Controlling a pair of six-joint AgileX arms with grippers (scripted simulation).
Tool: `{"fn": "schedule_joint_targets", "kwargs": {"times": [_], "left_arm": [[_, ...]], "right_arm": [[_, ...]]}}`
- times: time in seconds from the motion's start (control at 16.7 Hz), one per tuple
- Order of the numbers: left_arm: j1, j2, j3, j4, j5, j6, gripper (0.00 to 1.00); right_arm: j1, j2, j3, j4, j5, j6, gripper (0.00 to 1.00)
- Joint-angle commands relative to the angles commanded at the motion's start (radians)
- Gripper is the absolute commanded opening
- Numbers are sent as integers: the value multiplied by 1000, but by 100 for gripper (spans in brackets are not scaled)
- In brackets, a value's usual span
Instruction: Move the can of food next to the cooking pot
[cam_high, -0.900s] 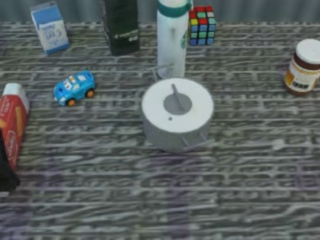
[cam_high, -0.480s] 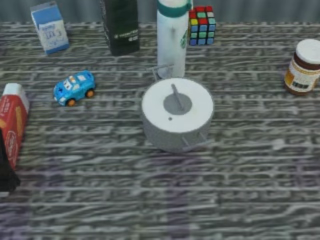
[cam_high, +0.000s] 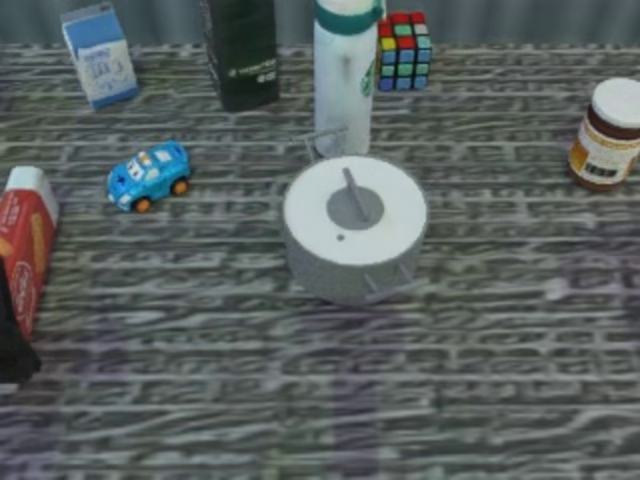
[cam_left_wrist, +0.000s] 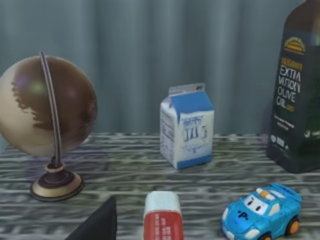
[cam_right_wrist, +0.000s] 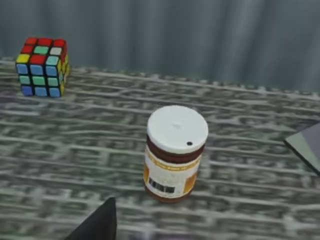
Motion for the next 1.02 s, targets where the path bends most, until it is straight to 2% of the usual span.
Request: {"fn": "schedule_joint_targets", "kwargs": {"times": [0.72, 1.02], "left_arm": [[0, 0, 0, 0, 0, 0, 100], [0, 0, 0, 0, 0, 0, 100]], "right_arm": [[2, 1271, 1349, -778, -11, -203, 100], [1, 1704, 1806, -1029, -13, -270, 100]]}}
